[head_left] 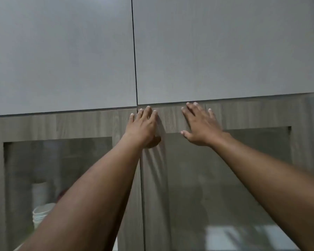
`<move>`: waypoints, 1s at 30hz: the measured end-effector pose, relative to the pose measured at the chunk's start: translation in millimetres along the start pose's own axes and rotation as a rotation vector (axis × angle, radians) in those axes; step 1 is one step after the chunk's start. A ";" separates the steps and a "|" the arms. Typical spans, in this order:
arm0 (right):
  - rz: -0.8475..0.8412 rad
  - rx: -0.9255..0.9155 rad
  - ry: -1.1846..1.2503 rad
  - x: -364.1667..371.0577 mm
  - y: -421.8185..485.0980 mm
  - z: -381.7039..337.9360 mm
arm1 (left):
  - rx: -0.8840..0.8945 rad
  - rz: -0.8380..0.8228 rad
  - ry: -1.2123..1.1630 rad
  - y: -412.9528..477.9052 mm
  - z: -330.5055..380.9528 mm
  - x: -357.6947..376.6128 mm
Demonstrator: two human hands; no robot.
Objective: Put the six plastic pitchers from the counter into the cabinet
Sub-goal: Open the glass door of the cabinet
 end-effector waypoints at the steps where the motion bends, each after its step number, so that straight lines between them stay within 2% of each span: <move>1: 0.030 -0.012 -0.017 -0.8 4.7 0.5 | -0.008 -0.005 0.031 4.7 -0.3 3.3; 6: 0.112 0.001 -0.036 -11.6 14.4 -4.3 | -0.023 0.056 0.062 12.1 1.3 -0.6; 12: 0.195 0.072 0.045 -45.4 -3.9 -21.9 | -0.033 0.154 0.049 -11.3 3.6 -46.0; 20: 0.412 0.214 0.265 -120.5 -80.9 -51.3 | 0.049 0.312 -0.237 -113.1 11.2 -135.9; 22: 0.459 0.247 0.323 -146.8 -105.2 -54.4 | 0.088 0.423 -0.432 -146.1 18.8 -163.4; 25: 0.480 0.300 0.471 -180.8 -139.6 -52.7 | 0.059 0.548 -0.902 -192.3 22.4 -200.3; 30: 0.460 0.373 0.792 -224.7 -198.1 -53.7 | 0.019 0.538 -1.226 -241.5 49.8 -241.0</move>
Point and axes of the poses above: each hand's wrist, its own y-axis towards the middle knuckle, its own x-axis out of the palm, z = x × y, the point moved 7 cm from there along y, towards the middle knuckle, and after that the axes turned 14 degrees about -x, right-handed, at the moved point
